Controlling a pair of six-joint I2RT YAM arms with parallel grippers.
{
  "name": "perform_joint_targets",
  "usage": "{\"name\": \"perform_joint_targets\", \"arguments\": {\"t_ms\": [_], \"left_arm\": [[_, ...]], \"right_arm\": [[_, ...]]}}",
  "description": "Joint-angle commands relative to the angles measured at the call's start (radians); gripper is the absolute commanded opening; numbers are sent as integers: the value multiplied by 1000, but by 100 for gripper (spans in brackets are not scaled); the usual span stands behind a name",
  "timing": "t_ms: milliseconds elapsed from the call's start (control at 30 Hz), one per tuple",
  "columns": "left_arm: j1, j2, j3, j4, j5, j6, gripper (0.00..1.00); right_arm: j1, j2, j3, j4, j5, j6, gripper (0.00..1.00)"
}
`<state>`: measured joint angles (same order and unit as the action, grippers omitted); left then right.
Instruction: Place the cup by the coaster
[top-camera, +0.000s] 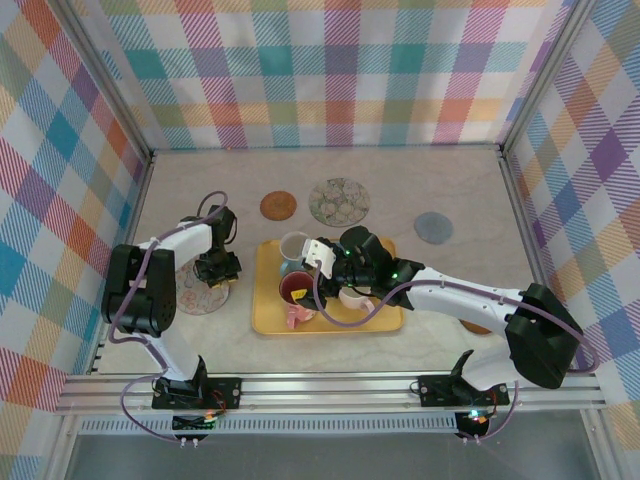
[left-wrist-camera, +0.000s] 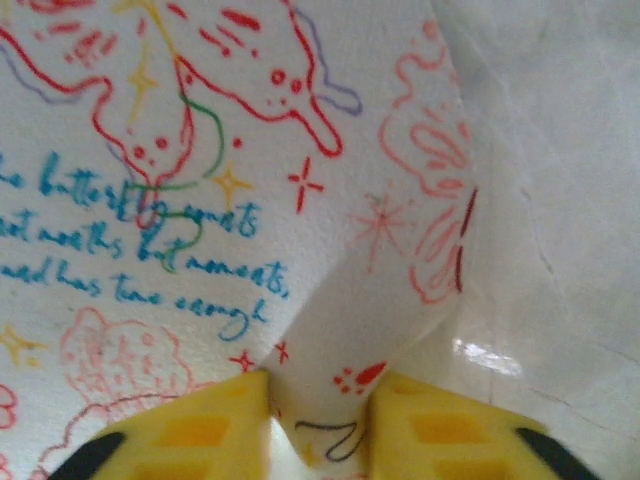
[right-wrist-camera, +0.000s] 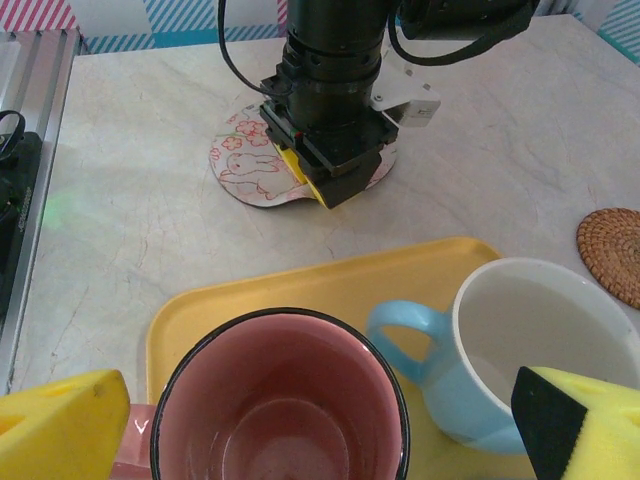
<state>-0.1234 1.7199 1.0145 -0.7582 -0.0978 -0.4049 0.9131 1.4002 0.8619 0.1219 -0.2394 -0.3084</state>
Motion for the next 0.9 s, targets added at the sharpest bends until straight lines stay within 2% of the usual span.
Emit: {"name": "perform_joint_targets", "arguments": {"t_ms": [0, 67, 167, 267, 433, 867], "left_arm": [[19, 47, -10, 22, -36, -5, 22], [19, 43, -4, 20, -32, -6, 19], [19, 40, 4, 26, -16, -3, 6], [19, 42, 23, 17, -16, 14, 1], [18, 50, 72, 5, -31, 21, 0], [27, 150, 261, 48, 24, -7, 0]], "right_arm": [[4, -11, -21, 41, 6, -31, 99], [4, -12, -23, 42, 6, -32, 99], [4, -16, -23, 40, 5, -37, 99], [3, -21, -19, 26, 14, -47, 99], [3, -29, -18, 16, 39, -59, 99], [3, -27, -12, 17, 46, -59, 99]]}}
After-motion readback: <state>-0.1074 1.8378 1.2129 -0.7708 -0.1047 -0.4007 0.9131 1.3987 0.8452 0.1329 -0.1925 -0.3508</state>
